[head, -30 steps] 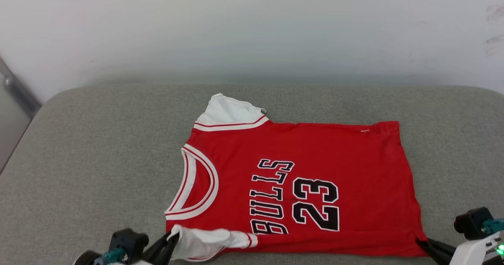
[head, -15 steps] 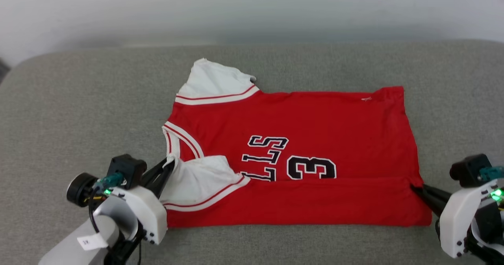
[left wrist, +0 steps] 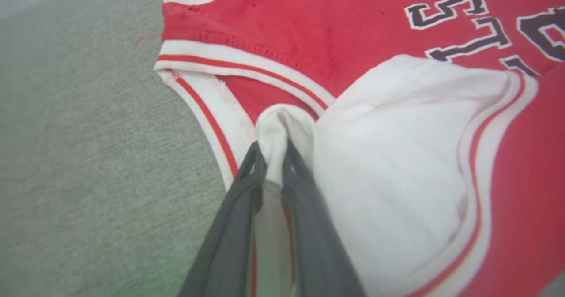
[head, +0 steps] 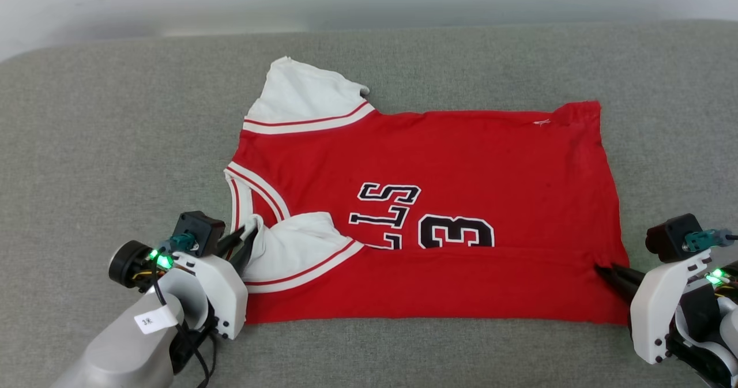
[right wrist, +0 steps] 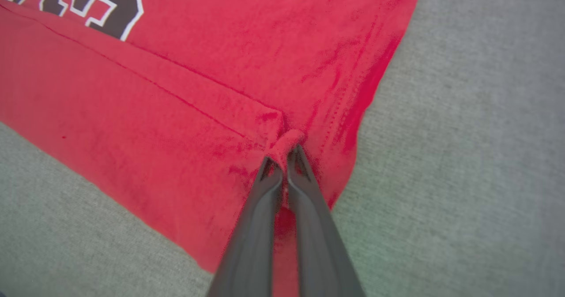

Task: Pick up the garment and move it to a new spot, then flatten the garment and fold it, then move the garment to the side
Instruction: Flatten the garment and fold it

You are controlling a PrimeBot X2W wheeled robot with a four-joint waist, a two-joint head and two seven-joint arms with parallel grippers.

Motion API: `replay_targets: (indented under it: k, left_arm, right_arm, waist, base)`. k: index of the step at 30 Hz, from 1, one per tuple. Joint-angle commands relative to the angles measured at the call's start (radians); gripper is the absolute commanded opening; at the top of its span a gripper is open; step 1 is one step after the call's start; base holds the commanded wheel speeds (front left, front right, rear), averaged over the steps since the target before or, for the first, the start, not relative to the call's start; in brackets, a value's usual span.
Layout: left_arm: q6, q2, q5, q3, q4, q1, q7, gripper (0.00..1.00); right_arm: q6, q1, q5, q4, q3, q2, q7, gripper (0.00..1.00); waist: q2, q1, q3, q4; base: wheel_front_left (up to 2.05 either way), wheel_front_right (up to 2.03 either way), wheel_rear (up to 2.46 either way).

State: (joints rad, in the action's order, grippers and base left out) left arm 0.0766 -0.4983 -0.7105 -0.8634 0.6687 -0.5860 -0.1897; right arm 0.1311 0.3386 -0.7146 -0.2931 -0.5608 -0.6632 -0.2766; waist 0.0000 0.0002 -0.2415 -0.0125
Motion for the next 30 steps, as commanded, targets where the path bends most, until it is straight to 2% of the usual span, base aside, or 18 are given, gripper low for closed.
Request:
replay_targets:
  k: [1, 7, 11, 16, 21, 26, 30]
  left_arm:
    - [0.005, -0.004, 0.006, -0.003, 0.017, -0.015, -0.007, 1.0]
    - [0.012, -0.035, 0.002, 0.014, 0.01, -0.058, -0.008, 1.0]
    - [0.014, -0.07, -0.002, 0.008, -0.048, -0.091, 0.068, 1.0]
    - [0.029, -0.124, -0.066, -0.003, -0.16, -0.131, 0.281, 1.0]
    - [0.042, -0.179, -0.15, -0.048, -0.267, -0.164, 0.567, 1.0]
    - [0.046, -0.203, -0.261, -0.073, -0.328, -0.177, 0.804, 1.0]
    - [0.039, -0.216, -0.31, -0.101, -0.327, -0.164, 0.939, 1.0]
  right_arm:
    - [-0.001, 0.001, -0.001, -0.01, 0.005, 0.005, 0.008, 1.0]
    - [-0.001, -0.034, 0.003, 0.02, 0.028, -0.004, 0.024, 1.0]
    - [-0.001, -0.058, 0.013, 0.051, 0.058, -0.013, 0.014, 1.0]
    - [-0.001, -0.078, 0.028, 0.091, 0.093, -0.013, -0.022, 1.0]
    - [-0.001, -0.096, 0.043, 0.127, 0.123, 0.004, -0.058, 1.0]
    - [-0.001, -0.104, 0.058, 0.162, 0.139, 0.016, -0.094, 1.0]
    - [-0.001, -0.103, 0.061, 0.183, 0.141, 0.025, -0.126, 1.0]
  waist:
    - [0.0, -0.0002, 0.02, -0.001]
    - [0.0, -0.0002, 0.092, -0.018]
    - [0.0, -0.0002, 0.129, -0.025]
    - [0.0, -0.0002, 0.152, -0.028]
    - [0.0, -0.0002, 0.155, -0.027]
    - [0.0, -0.0002, 0.146, -0.018]
    - [0.0, -0.0002, 0.132, -0.001]
  base:
    - [0.0, 0.0, 0.0]
    - [0.0, 0.0, 0.0]
    - [0.0, 0.0, 0.0]
    - [0.0, 0.0, 0.0]
    - [0.0, 0.0, 0.0]
    - [0.0, 0.0, 0.0]
    - [0.0, 0.0, 0.0]
